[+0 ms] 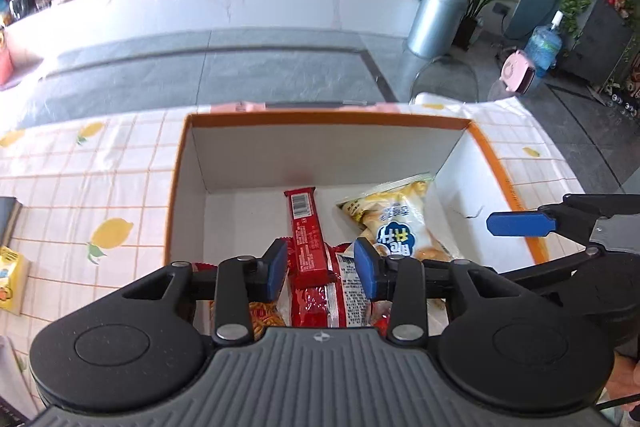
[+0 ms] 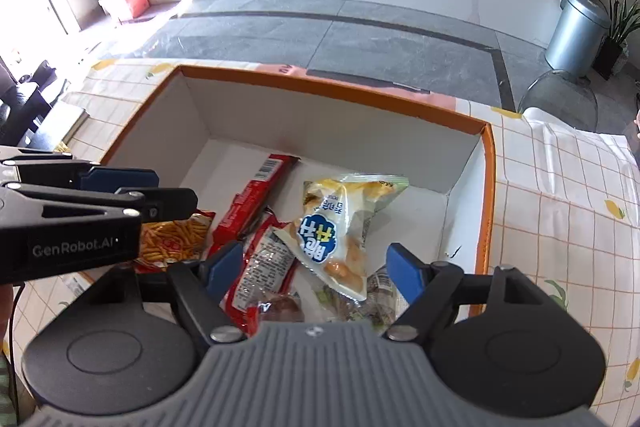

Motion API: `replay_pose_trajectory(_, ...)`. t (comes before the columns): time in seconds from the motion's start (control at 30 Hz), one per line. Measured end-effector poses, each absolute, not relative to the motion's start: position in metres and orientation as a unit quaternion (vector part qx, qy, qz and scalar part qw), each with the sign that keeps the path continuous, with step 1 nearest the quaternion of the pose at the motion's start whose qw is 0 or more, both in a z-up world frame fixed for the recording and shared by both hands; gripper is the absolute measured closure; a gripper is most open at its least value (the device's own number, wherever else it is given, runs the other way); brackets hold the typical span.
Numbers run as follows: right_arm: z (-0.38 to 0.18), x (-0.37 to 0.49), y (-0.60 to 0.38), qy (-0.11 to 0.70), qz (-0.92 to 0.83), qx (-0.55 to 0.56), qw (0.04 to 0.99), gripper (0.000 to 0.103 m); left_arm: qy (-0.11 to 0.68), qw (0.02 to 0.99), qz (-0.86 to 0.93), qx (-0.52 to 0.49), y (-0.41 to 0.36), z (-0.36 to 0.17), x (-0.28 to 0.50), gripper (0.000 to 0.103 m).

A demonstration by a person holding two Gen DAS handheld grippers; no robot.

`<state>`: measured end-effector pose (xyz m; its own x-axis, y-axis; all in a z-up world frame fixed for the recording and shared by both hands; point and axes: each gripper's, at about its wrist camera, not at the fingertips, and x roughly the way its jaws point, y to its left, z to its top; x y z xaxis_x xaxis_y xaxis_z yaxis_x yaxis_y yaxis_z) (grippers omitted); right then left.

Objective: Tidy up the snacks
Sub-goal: 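Open both grippers to drop the candy bar and chip bag into the box, then grasp the clear yogurt-ball pack with the left gripper while the right grasps the yellow biscuit packet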

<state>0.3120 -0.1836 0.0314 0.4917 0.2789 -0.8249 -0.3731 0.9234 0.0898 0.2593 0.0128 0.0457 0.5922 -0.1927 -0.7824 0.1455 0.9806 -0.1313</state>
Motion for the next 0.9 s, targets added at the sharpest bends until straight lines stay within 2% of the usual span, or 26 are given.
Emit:
replay_pose_trajectory(0.17, 0.050, 0.253, -0.189, 0.403, 0.201, -0.042, 0.892, 0.027, 0.397, 0.914, -0.088, 0.001, 0.020, 0.063, 0.209, 0.055)
replay_pose_trajectory(0.23, 0.052, 0.228, -0.192, 0.379, 0.201, -0.036, 0.903, 0.026, 0.387, 0.919, -0.076, 0.004, 0.023, 0.062, 0.189, 0.051)
replay_pose_trajectory(0.33, 0.044, 0.193, -0.196, 0.356, 0.198, -0.026, 0.913, 0.026, 0.382, 0.922, -0.062, -0.003, 0.028, 0.053, 0.162, 0.050)
replay_pose_trajectory(0.5, 0.018, 0.146, -0.196, 0.353, 0.180, -0.003, 0.918, 0.026, 0.386, 0.922, -0.040, -0.017, 0.032, 0.031, 0.131, 0.050)
replay_pose_trajectory(0.67, -0.016, 0.110, -0.190, 0.355, 0.150, 0.015, 0.923, 0.026, 0.389, 0.920, -0.021, -0.042, 0.039, 0.003, 0.105, 0.046)
replay_pose_trajectory(0.9, -0.052, 0.103, -0.173, 0.382, 0.130, 0.035, 0.914, 0.026, 0.392, 0.918, -0.003, -0.061, 0.057, -0.020, 0.092, 0.046)
